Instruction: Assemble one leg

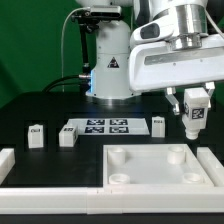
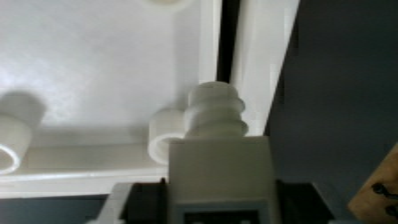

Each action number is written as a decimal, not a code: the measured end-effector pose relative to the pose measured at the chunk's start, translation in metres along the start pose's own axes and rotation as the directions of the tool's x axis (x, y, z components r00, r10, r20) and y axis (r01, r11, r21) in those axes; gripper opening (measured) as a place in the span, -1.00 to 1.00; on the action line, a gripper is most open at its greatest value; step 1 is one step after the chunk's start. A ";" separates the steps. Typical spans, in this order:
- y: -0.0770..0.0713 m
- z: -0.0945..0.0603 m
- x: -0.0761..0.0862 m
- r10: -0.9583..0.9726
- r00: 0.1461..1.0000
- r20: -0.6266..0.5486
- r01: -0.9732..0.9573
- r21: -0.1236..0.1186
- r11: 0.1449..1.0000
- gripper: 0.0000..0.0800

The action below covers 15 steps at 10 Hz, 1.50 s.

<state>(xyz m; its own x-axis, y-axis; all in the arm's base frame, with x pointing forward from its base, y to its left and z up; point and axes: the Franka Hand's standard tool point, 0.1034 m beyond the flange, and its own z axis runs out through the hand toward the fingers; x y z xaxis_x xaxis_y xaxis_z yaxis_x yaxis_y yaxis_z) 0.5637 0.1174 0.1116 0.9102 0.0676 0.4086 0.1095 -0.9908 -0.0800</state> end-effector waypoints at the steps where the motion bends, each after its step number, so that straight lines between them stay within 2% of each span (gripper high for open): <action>1: 0.000 0.004 0.008 -0.019 1.000 -0.008 0.019 0.001 1.000 -0.27; 4: 0.000 0.004 0.006 -0.019 1.000 -0.015 0.019 0.001 1.000 -0.27; 5: 0.001 0.007 0.007 -0.023 0.998 -0.055 0.023 -0.001 1.000 -0.27; 6: 0.001 0.018 0.004 -0.046 0.998 -0.049 0.046 -0.001 0.999 -0.27; 8: 0.002 0.035 0.023 -0.076 0.992 -0.098 0.076 -0.004 0.997 -0.27; 10: 0.002 0.039 0.034 -0.087 0.992 -0.095 0.087 -0.002 0.996 -0.27; 15: 0.020 0.048 0.022 -0.083 0.993 -0.087 0.082 -0.018 0.996 -0.27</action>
Offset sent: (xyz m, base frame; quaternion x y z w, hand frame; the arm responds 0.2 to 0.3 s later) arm 0.0000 0.0000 0.0000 0.0000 0.0000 0.0000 1.0000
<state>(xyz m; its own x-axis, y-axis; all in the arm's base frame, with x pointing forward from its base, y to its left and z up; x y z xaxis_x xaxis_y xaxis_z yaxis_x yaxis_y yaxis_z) 0.6050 0.1047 0.0751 0.8598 0.1396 0.4912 0.1769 -0.9838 -0.0300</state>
